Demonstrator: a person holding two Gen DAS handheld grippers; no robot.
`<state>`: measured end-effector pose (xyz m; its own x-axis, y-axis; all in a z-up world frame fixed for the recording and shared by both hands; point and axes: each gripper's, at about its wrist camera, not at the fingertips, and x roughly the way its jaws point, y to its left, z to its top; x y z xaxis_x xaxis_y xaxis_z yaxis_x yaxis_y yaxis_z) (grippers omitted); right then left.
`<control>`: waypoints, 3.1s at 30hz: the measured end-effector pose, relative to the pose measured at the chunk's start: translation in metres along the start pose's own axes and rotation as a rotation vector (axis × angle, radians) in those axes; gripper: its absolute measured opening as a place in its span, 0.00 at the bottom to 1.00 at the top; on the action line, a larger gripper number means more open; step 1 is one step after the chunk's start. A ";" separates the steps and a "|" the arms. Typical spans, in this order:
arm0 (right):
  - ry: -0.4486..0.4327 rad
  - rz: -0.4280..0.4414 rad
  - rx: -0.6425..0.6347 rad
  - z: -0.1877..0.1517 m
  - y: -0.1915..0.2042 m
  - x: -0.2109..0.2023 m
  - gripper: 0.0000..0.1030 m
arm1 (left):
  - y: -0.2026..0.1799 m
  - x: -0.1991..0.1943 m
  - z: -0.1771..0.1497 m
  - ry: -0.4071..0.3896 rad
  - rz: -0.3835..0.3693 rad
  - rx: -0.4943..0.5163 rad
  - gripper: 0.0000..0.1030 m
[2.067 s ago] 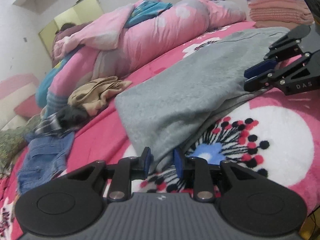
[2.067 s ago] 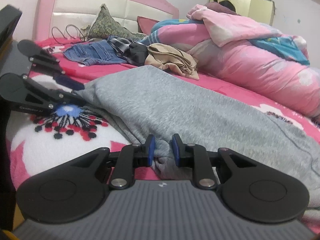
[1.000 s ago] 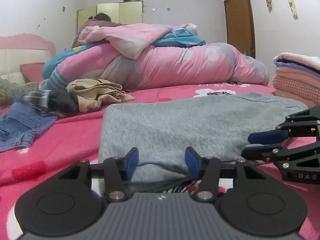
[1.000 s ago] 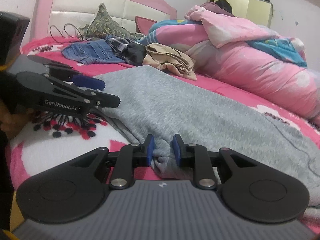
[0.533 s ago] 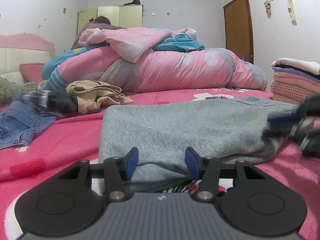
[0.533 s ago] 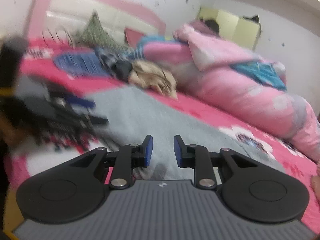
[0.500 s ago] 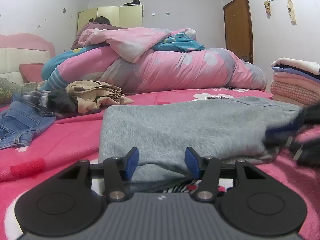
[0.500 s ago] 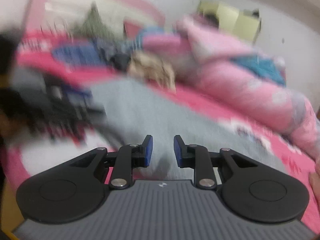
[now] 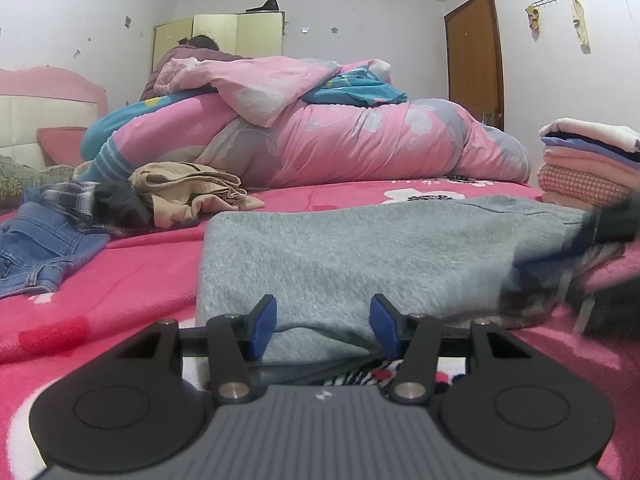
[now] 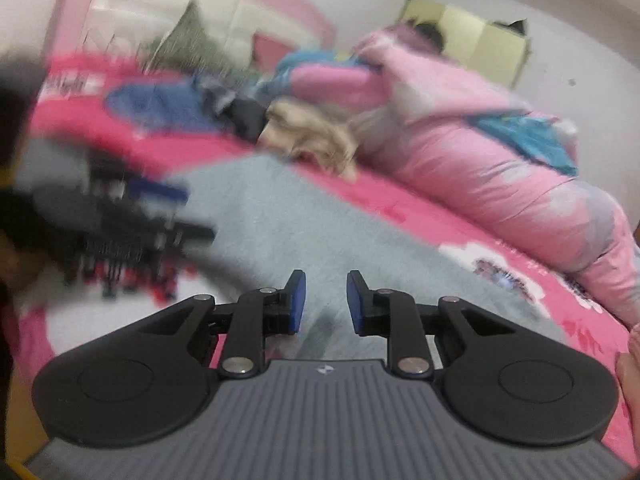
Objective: Fold clothes
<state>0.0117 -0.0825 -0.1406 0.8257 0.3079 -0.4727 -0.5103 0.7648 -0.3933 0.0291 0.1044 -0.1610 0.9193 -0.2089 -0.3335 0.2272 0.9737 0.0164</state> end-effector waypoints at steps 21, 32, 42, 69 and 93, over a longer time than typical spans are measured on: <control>0.010 -0.021 0.192 -0.005 -0.017 0.001 0.21 | -0.001 -0.001 -0.001 -0.005 0.005 0.007 0.52; -0.028 -0.216 0.378 -0.015 -0.077 -0.042 0.20 | 0.020 -0.017 0.015 0.020 -0.049 -0.119 0.57; -0.094 -0.286 0.547 -0.050 -0.132 -0.059 0.21 | -0.004 -0.016 0.055 0.001 -0.037 0.003 0.61; 0.094 -0.263 0.470 -0.080 -0.210 0.042 0.39 | -0.018 0.029 0.036 0.219 0.003 -0.097 0.73; -0.026 0.290 0.312 0.106 -0.085 0.117 0.53 | 0.000 0.012 0.016 0.049 -0.117 -0.205 0.84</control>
<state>0.1773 -0.0510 -0.0789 0.6667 0.5461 -0.5073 -0.6280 0.7781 0.0123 0.0454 0.1008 -0.1497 0.8727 -0.3216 -0.3673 0.2568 0.9423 -0.2150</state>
